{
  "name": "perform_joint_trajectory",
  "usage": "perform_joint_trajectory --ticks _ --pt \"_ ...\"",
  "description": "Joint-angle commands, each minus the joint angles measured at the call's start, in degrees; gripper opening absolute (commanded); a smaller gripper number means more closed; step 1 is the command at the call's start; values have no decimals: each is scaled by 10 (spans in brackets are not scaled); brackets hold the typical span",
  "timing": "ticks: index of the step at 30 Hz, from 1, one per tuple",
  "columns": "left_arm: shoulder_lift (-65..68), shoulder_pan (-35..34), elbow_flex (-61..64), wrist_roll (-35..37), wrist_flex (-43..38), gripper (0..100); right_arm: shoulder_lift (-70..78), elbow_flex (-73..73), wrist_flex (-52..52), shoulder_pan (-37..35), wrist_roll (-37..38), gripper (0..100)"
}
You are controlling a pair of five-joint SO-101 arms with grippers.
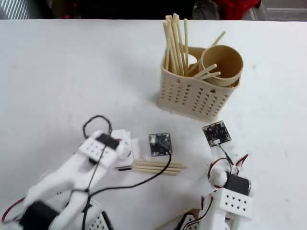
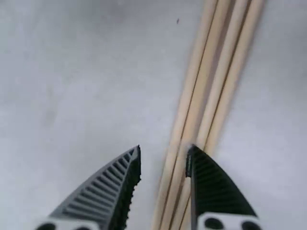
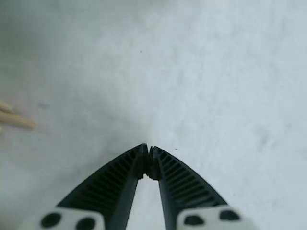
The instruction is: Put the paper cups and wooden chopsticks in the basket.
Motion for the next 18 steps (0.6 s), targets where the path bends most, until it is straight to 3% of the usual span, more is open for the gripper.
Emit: perform_joint_trajectory --ticks 1,9,18 --pt "110 -7 -75 10 -6 172 -56 12 11 7 4 17" --pt "223 -8 -184 38 62 162 -159 40 55 -7 4 18" --pt "289 -11 -269 91 88 97 -104 29 35 -6 6 18"
